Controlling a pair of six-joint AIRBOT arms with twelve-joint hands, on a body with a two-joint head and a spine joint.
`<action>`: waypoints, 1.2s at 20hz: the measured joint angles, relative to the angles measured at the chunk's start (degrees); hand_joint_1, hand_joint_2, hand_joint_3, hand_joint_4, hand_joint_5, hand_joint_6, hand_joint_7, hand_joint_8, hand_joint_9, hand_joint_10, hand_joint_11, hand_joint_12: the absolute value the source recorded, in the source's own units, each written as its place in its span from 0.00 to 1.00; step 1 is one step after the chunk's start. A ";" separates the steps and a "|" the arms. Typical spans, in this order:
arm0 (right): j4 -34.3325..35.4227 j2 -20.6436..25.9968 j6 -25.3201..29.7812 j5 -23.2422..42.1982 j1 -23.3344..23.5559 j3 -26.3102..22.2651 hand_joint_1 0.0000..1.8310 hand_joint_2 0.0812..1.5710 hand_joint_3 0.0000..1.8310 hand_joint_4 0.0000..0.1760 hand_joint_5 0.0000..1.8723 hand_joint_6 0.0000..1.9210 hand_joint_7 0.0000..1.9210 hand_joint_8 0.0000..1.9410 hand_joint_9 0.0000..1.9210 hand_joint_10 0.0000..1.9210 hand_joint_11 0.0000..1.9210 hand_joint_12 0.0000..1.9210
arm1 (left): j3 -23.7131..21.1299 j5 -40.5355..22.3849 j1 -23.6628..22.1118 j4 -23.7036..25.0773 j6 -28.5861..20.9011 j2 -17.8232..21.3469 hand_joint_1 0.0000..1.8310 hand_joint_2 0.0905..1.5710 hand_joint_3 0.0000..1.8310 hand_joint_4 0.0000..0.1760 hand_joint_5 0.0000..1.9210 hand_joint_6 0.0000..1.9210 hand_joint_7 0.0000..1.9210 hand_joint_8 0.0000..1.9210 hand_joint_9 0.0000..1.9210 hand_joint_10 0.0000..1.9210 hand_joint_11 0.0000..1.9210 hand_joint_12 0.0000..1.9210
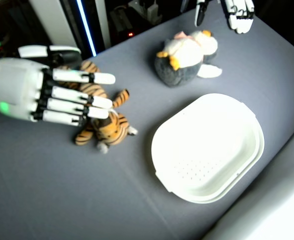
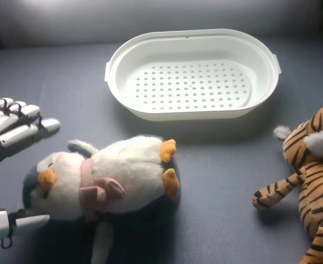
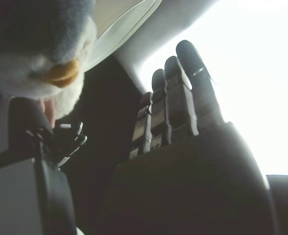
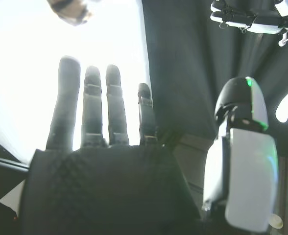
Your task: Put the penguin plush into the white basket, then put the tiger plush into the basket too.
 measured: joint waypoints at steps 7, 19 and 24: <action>-0.22 -0.85 0.20 -1.25 -0.02 0.46 0.35 0.79 0.00 0.18 0.25 0.00 0.22 0.00 0.22 0.00 0.04 0.48 | 3.17 13.05 -8.81 1.55 7.72 -2.99 0.41 0.40 0.00 0.96 0.04 0.00 0.06 0.00 0.12 0.01 0.00 0.40; -0.26 -0.90 0.50 -1.40 -0.04 1.01 0.35 0.81 0.00 0.20 0.27 0.00 0.25 0.00 0.25 0.00 0.19 0.16 | 5.77 13.79 -14.80 5.03 4.39 -3.98 0.69 0.70 0.00 0.00 0.54 0.34 0.48 0.70 0.47 0.68 0.44 0.86; -0.13 -0.90 0.48 -1.46 -0.04 1.01 0.33 0.83 0.00 0.20 0.27 0.00 0.25 0.00 0.25 0.00 0.22 0.09 | 10.34 6.93 -27.26 7.76 4.66 -4.96 0.70 0.66 0.00 0.00 0.59 0.30 0.54 0.58 0.53 0.62 0.49 0.84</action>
